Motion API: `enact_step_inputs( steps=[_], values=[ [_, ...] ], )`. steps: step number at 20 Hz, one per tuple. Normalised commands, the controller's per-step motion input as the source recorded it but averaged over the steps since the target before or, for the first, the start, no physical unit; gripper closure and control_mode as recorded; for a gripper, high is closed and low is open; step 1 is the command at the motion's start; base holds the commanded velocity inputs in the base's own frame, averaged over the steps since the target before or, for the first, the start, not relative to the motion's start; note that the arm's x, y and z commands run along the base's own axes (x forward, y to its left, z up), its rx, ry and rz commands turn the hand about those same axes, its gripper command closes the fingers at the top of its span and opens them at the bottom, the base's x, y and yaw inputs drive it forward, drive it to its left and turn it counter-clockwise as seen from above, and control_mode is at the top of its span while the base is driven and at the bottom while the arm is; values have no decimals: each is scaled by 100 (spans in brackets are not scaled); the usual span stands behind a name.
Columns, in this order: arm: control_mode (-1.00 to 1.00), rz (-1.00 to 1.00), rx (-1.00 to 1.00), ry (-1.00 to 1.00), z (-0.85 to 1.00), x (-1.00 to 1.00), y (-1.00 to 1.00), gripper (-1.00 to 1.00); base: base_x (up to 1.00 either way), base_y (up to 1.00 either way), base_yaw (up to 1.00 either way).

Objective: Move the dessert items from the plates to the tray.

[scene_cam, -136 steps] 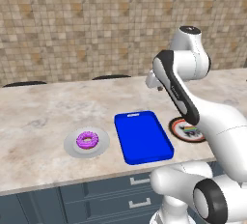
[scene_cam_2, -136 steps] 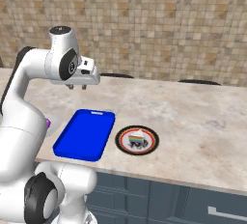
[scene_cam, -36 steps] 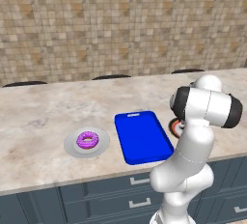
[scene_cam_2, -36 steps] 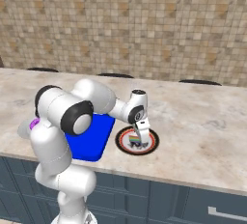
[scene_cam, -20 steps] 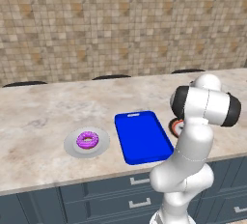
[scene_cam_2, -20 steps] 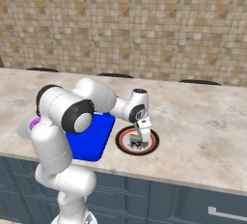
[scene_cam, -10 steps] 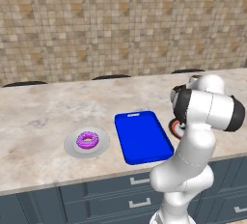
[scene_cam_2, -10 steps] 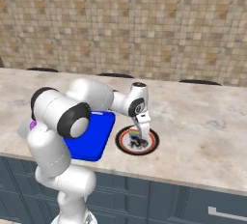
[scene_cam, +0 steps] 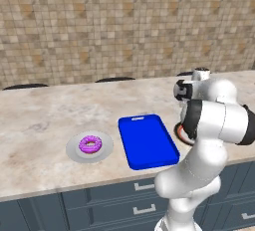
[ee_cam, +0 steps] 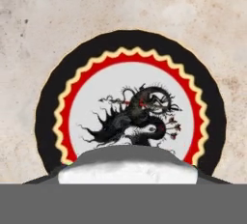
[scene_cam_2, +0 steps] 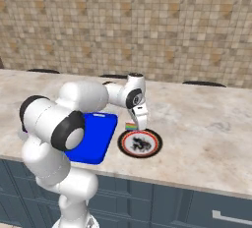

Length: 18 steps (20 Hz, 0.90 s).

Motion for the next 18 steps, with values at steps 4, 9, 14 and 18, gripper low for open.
enact_step_inputs(
  steps=[4,9,14,18],
  values=[
    [-100,13,0,0,9,-41,66,100,0,0,0],
    [-100,15,0,0,1,-60,55,100,0,0,0],
    [-100,12,0,0,2,-61,71,100,0,0,0],
    [-100,8,0,0,1,-45,82,100,0,0,0]
  ],
)
